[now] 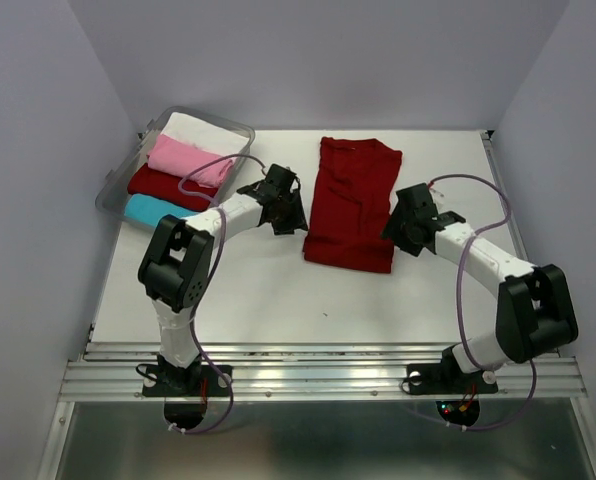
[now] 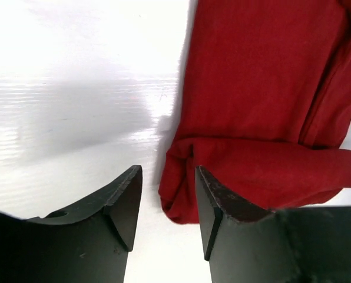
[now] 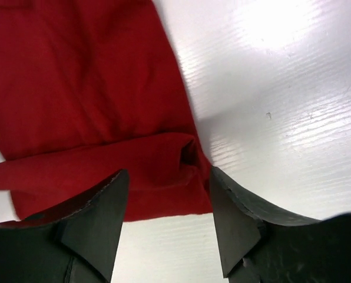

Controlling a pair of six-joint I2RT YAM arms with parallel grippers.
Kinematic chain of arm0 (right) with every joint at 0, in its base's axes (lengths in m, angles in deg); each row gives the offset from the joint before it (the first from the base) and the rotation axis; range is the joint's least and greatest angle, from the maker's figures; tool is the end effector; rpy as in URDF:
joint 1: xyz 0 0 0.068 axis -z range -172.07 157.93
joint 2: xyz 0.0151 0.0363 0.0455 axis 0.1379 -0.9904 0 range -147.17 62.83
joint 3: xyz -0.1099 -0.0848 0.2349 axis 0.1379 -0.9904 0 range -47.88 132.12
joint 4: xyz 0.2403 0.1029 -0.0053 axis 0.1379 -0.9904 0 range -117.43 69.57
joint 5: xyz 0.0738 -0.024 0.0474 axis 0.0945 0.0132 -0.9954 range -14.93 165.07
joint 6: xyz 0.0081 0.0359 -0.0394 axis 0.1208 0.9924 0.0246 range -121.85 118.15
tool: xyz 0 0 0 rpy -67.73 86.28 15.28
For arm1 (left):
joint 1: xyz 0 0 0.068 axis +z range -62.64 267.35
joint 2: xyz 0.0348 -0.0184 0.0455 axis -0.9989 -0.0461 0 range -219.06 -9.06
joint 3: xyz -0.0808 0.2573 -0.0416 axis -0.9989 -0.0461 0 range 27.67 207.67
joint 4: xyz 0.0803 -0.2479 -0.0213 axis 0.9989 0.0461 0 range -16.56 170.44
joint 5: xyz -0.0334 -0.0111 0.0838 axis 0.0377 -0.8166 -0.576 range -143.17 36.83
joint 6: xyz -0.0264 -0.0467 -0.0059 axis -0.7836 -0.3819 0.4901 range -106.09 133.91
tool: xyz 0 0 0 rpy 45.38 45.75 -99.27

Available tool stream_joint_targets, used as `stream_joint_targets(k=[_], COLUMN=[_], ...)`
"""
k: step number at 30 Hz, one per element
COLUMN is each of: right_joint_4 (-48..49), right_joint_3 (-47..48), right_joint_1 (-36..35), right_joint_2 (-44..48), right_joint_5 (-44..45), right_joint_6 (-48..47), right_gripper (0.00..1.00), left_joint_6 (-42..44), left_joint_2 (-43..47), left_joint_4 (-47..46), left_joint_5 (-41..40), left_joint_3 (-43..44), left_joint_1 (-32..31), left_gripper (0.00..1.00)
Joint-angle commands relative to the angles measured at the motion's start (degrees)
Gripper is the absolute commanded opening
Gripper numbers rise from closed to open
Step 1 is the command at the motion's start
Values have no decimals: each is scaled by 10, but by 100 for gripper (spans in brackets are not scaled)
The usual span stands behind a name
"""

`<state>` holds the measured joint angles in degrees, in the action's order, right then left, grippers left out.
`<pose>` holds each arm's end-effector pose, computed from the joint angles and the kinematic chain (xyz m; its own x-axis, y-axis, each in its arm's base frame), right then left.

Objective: Roll the t-shirts
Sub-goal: Roll the T-shirt to the center of the board.

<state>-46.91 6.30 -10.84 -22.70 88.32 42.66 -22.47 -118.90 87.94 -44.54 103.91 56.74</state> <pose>0.2846 0.0880 0.2085 -0.7101 0.4794 -0.5156 0.4211 0.8761 0.2347 0.3585 -0.2184 0.1950 -0.8655 -0.1691 -0.4716 0.0950 0.8689 -0.4858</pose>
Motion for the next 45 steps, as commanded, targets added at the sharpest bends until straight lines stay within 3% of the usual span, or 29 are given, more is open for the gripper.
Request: stream_joint_targets(k=[1,4,6,7,8,10,13,16,33,45], right_joint_4=[-8,-17,-24,-26,-25,-23,-4,13,52,41], right_joint_3=[19,-4,-17,-20,-27,-32,-39,-36,81,88], right_joint_1=[3,3,-2,-9,-14,-28,-29,-29,-7,-19], right_joint_2=[68,114,136,141,144,137,115,94,-125,-25], right_joint_5=[-4,-10,-16,-18,-21,-29,-44,-46,-18,-66], right_joint_6=[-14,-9,-7,-7,-7,-7,-6,-7,-42,-50], right_gripper=[63,64,59,55,50,31,10,3,3,3], left_joint_6=[28,31,28,26,25,18,11,8,58,63], left_joint_2=[91,117,127,129,131,127,107,83,-81,-6], left_joint_4=[29,28,23,19,15,-1,-21,-28,-4,8], left_joint_5=[-77,-80,-80,-76,-70,-50,-18,-9,-21,-18], left_joint_3=[3,-20,-33,-37,-45,-50,-45,-23,116,100], left_joint_1=[-4,-22,-34,-48,-56,-69,-89,-102,-69,-68], left_gripper=[52,41,27,22,9,0,0,0,0,0])
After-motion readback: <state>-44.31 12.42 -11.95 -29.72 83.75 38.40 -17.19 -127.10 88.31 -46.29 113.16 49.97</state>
